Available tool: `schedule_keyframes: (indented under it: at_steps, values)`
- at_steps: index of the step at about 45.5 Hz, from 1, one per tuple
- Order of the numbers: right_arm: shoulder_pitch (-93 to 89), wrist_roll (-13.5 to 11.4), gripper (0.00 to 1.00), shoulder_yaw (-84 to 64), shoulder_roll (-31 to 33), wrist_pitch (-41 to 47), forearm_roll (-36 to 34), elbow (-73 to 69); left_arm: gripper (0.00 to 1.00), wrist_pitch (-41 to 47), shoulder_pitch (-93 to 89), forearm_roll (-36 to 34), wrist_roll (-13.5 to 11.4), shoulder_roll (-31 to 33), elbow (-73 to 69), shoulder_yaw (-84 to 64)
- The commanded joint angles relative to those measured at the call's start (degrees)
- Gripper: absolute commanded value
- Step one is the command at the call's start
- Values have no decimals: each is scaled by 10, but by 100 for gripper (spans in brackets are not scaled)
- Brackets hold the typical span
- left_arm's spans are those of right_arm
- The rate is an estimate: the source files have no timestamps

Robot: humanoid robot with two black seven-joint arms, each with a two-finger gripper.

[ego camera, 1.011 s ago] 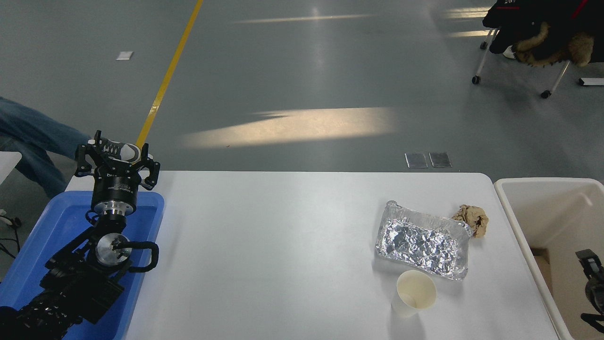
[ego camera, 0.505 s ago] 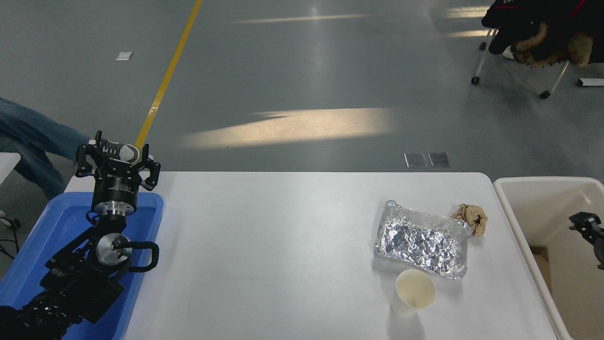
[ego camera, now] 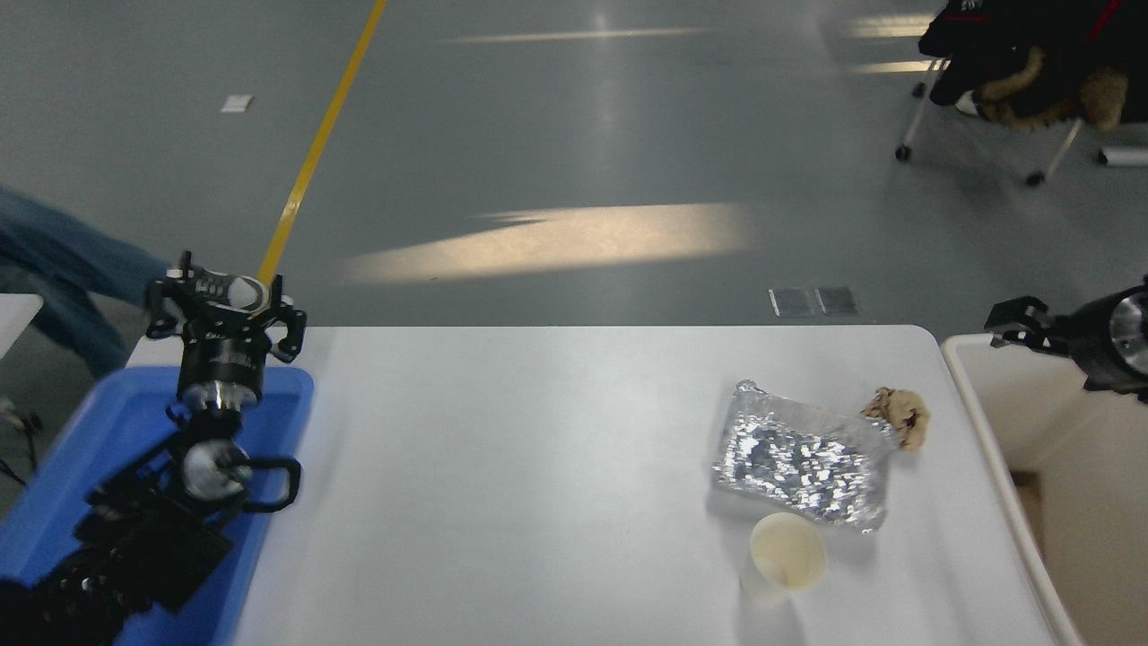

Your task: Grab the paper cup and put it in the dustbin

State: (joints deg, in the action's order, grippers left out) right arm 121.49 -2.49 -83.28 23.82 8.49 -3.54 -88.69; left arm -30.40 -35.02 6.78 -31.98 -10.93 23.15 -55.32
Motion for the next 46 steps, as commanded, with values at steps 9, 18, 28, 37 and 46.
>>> schedule_keyframes:
  at_steps: [9, 18, 28, 37, 46]
  values:
    - [311, 1, 100, 15, -105, 305, -110, -113, 99, 0, 0, 1, -1, 0, 0, 0]
    - [424, 1, 100, 54, -105, 365, -112, -113, 99, 0, 0, 1, -1, 0, 0, 0]
    - [416, 1, 100, 71, -110, 365, -111, -113, 99, 0, 1, 1, -1, 0, 0, 0]
    - [352, -1, 100, 66, -115, 365, -110, -113, 99, 0, 0, 1, -1, 0, 1, 0]
    - [237, -2, 100, 42, -127, 299, -109, -113, 99, 0, 0, 1, -1, 0, 1, 0]
